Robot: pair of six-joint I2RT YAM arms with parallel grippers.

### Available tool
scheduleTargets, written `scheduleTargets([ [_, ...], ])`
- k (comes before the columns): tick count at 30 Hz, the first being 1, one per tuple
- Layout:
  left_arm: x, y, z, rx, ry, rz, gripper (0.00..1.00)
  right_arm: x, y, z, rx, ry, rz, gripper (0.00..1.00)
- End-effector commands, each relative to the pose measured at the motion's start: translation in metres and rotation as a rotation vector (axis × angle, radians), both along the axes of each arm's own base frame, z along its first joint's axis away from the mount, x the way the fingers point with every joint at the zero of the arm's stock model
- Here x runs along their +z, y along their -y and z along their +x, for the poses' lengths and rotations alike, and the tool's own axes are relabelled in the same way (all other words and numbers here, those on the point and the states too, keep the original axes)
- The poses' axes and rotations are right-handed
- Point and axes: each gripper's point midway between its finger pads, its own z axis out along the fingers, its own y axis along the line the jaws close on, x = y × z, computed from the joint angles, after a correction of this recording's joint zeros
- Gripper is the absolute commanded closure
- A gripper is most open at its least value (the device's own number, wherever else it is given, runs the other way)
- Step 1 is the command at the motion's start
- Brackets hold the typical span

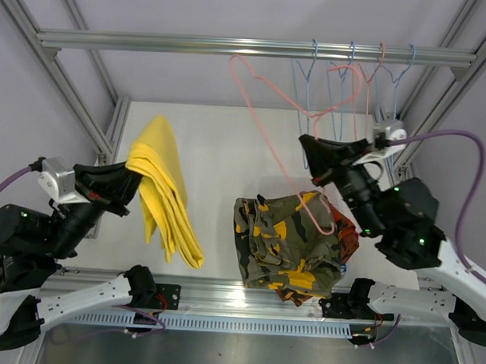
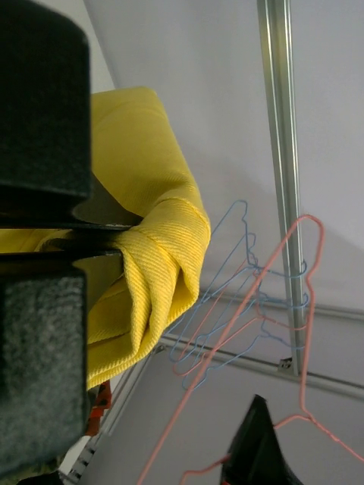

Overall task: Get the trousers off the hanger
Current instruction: Place the trousers in the bin.

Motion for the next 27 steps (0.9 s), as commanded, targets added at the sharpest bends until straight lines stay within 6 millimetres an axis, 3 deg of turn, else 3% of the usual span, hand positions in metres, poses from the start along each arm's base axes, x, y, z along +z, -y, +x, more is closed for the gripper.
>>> scheduleTargets([
  [1,0.032,0.022,-0.015,-0.142,0.071,-0.101,0.99,0.007,0.033,-0.005,-0.066,0.025,-0.049,1.0],
  [7,0.02,0.058,-0.015,-0.243,0.06,-0.09,1.0,0.005,0.054,-0.015,-0.066,0.017,-0.05,1.0],
  [15,0.018,0.103,-0.01,-0.344,0.041,-0.066,1.0,-0.001,0.068,-0.017,-0.095,0.017,-0.07,1.0],
  [27,0.042,0.122,-0.013,-0.386,0.081,-0.061,0.99,-0.01,0.072,-0.015,-0.113,0.013,-0.079,1.0],
])
